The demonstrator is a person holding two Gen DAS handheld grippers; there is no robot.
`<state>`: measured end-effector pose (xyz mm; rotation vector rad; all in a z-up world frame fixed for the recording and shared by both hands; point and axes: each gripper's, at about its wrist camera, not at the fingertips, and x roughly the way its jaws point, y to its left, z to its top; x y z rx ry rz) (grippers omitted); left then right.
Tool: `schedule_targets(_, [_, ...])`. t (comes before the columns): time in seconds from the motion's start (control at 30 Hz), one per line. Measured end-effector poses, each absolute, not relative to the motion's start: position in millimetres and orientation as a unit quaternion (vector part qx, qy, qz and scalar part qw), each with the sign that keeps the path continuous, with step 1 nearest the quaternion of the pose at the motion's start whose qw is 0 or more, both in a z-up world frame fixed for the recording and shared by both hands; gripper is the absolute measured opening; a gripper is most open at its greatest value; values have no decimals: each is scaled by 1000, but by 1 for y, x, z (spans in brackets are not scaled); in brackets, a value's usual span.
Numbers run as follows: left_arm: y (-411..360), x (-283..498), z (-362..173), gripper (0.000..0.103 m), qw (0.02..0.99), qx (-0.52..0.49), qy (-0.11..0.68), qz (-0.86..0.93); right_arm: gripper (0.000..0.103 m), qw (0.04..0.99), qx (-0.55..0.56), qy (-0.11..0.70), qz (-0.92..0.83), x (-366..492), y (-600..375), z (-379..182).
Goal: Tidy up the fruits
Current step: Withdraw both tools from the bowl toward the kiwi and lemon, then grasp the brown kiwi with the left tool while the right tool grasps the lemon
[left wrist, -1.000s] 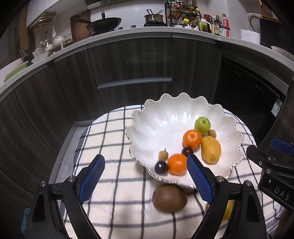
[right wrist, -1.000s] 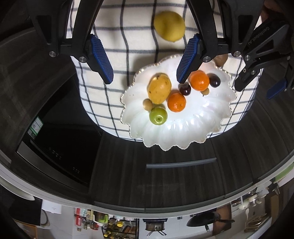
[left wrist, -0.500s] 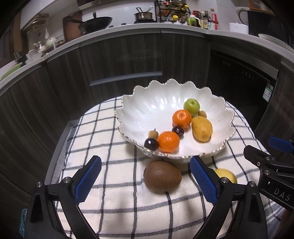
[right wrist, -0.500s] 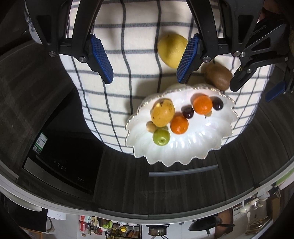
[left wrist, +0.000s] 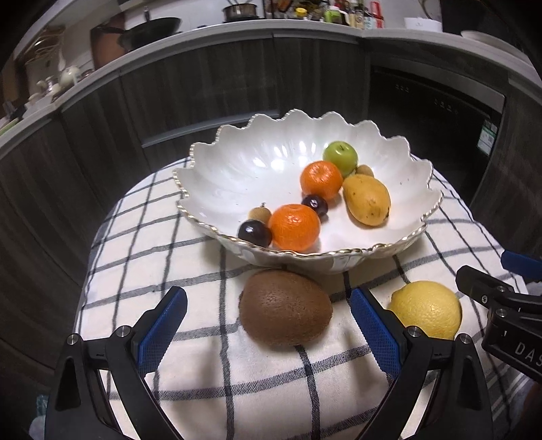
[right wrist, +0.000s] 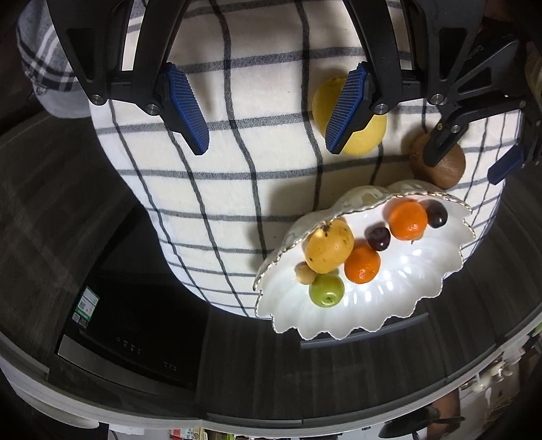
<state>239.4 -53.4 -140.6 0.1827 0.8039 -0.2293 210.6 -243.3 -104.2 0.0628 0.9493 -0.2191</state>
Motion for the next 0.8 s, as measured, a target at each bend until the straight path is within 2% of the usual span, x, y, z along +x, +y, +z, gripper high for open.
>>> schedule_targets(0.47, [-62,250,-162,97,903,99,394,-139,72,881,25,458,-118,216,-240,-111])
schedule_targets(0.57, [-61,253,-164,90,902,97,396,-141,72,881,18,457,-120,216,-238,-111])
schedule_targets(0.73, [-61,259,-169,69,895,92,410,-151,72,879,16,460,-126,219,-239,-113])
schedule_targets(0.8, [-63,259,-170,67,894,96,413,-147,72,878,14,461,-128,219,-239,-114])
